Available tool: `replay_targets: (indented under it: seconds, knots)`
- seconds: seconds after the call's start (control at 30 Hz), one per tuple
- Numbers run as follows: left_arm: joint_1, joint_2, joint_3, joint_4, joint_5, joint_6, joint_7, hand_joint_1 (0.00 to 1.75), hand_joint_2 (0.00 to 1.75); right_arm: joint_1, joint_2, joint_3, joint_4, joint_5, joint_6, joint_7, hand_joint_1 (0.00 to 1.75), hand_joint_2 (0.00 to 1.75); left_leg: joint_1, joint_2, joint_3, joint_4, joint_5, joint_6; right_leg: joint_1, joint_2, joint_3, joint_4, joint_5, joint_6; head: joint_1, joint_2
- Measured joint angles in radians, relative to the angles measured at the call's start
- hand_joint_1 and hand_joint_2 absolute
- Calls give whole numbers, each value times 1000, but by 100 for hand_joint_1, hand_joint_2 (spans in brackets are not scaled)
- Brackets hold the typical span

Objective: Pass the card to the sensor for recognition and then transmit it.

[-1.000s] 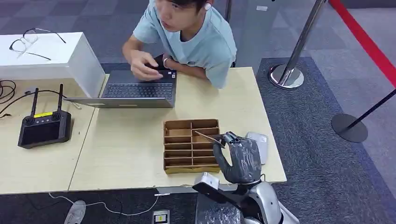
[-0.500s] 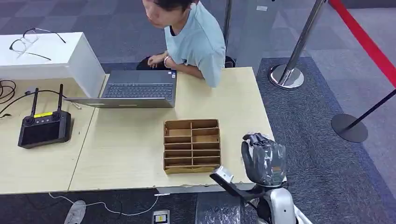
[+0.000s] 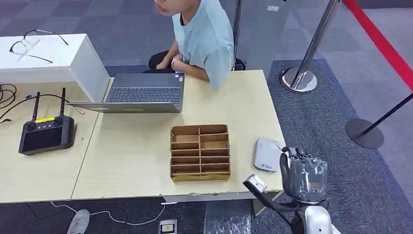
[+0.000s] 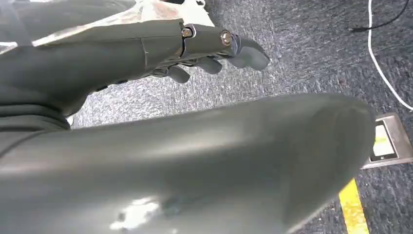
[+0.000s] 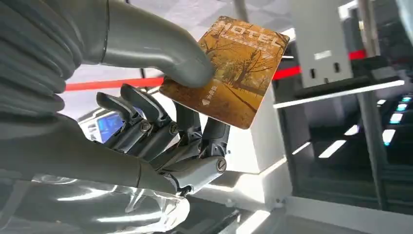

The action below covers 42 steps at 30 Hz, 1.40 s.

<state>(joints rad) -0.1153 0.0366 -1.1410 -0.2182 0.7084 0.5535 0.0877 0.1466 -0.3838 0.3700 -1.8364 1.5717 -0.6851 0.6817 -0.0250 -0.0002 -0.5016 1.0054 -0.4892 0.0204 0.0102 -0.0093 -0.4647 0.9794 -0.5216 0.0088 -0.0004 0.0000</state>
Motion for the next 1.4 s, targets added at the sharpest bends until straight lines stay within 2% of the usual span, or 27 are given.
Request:
replay_targets:
  seconds: [0.07,0.23,0.5,0.67,1.23,1.33,1.4]
  knots:
    - [2,0,0,0,-1,0,1,0,0,25,0,-28,-16,0,-5,-6,171,175,0,0,0,0,0,0,0,0,0,0,0,0,0,0]
    - [1,0,0,0,-4,0,-6,0,0,41,2,-76,-37,0,-10,-74,171,175,0,0,0,0,0,0,0,0,0,0,0,0,0,0]
    - [1,0,0,0,-19,-1,-22,0,0,20,10,-162,-59,0,13,-283,169,175,0,0,0,0,0,0,0,0,0,0,0,0,0,0]
    - [1,0,0,0,-24,-5,-23,0,0,-21,20,-199,-94,0,52,-334,171,175,0,0,0,0,0,0,0,0,0,0,0,0,0,0]
    - [1,-1,0,0,-26,-6,-29,0,0,-50,31,-238,-135,0,66,-353,175,175,0,0,0,0,0,0,0,0,0,0,0,0,0,0]
    - [0,-2,0,0,-28,-7,-40,0,0,-87,31,-238,-149,0,132,-368,175,175,0,1,0,0,0,0,0,1,0,0,0,0,0,0]
    - [0,-3,-1,0,-33,-8,-42,0,0,-137,22,-232,-156,0,194,-327,175,175,0,1,0,0,0,0,0,1,1,0,0,0,0,0]
